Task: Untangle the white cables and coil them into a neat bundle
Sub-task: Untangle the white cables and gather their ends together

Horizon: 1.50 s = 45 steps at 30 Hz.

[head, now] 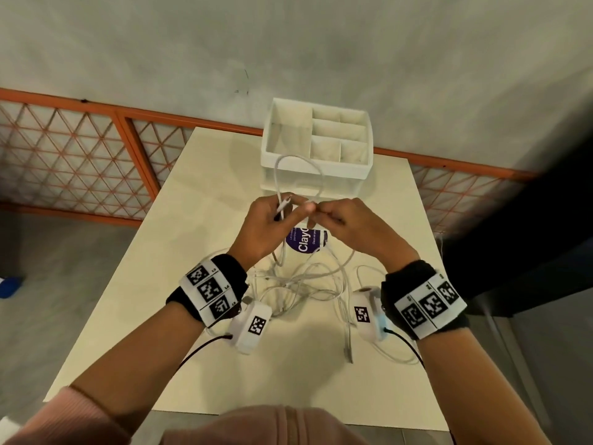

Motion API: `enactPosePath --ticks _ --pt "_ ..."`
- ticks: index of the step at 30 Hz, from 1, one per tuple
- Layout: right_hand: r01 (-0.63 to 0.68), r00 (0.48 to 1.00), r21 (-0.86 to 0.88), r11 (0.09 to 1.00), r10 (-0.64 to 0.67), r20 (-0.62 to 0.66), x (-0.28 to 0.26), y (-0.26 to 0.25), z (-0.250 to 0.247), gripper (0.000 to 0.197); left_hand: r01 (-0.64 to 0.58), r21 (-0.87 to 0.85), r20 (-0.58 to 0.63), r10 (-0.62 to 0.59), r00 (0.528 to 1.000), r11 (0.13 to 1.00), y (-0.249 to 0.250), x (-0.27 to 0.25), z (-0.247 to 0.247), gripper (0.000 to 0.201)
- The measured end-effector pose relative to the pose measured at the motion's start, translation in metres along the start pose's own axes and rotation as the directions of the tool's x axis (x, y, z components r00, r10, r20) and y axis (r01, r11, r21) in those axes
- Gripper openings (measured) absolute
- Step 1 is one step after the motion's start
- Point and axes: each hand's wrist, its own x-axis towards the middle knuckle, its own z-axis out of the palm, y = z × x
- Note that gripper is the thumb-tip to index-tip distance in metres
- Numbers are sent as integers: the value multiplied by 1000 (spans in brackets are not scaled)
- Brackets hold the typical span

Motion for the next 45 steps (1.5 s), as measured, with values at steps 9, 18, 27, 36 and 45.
enactPosePath --ticks 9,18,27,36,45 --pt "-249 943 162 955 200 267 -27 79 41 24 -66 138 -435 120 892 988 0 9 -30 31" --pt "-42 924 274 961 141 -355 -10 54 -5 21 551 433 -330 -444 833 713 -70 -15 -41 47" --pt "26 996 166 986 -12 -87 0 18 -11 23 146 155 12 -150 989 977 -27 -9 -16 35" --pt "-61 998 305 950 48 47 -16 37 -15 22 202 -18 149 -197 969 979 -9 4 1 22" --pt "-156 988 232 960 150 46 -23 60 -23 8 61 353 478 -236 846 934 -24 17 7 34"
